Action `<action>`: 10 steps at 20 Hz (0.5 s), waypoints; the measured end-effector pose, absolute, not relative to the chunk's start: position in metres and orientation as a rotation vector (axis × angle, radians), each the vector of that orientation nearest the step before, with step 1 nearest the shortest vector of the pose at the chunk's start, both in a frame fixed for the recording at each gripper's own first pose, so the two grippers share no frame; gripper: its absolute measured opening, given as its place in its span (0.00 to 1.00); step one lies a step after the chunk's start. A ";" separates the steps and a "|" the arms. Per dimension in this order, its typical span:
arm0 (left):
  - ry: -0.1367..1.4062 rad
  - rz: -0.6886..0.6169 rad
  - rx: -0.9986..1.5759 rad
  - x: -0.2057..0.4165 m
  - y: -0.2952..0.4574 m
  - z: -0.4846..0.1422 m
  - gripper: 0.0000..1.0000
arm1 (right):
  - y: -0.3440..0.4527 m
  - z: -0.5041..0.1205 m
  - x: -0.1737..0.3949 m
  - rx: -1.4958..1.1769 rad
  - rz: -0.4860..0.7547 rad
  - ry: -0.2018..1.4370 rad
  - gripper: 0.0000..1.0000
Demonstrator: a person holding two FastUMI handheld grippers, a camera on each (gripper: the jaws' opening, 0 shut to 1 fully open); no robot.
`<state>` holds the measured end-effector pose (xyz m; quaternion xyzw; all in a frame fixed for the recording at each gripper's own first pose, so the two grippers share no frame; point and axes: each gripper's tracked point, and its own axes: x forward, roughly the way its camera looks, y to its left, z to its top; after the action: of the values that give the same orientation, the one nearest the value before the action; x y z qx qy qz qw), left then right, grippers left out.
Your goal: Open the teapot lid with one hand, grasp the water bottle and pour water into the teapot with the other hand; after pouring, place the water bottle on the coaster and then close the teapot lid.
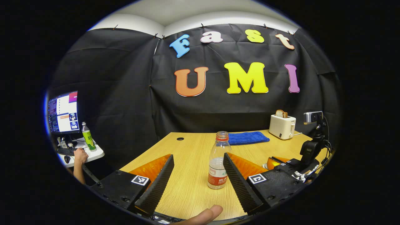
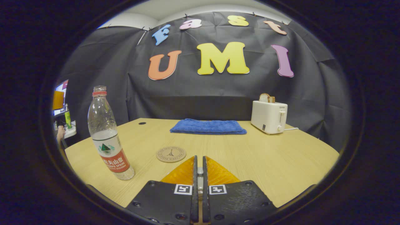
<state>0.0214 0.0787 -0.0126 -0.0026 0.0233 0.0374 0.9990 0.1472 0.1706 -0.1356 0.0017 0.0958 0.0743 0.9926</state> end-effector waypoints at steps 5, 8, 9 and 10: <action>0.053 0.048 0.001 0.025 0.069 -0.017 0.99 | 0.169 -0.135 0.149 -0.038 0.144 0.181 0.05; 0.058 0.030 -0.011 0.029 0.067 -0.020 0.99 | 0.170 -0.132 0.149 -0.047 0.139 0.176 0.00; 0.057 0.020 -0.020 0.031 0.065 -0.020 0.99 | 0.170 -0.129 0.149 -0.037 0.141 0.174 0.00; 0.061 0.009 -0.030 0.032 0.063 -0.022 0.99 | 0.169 -0.123 0.148 -0.023 0.146 0.166 0.00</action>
<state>0.0321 0.0626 -0.0217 -0.0148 0.0304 0.0047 0.9994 0.1479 0.1693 -0.1233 -0.0113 0.0831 0.0728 0.9938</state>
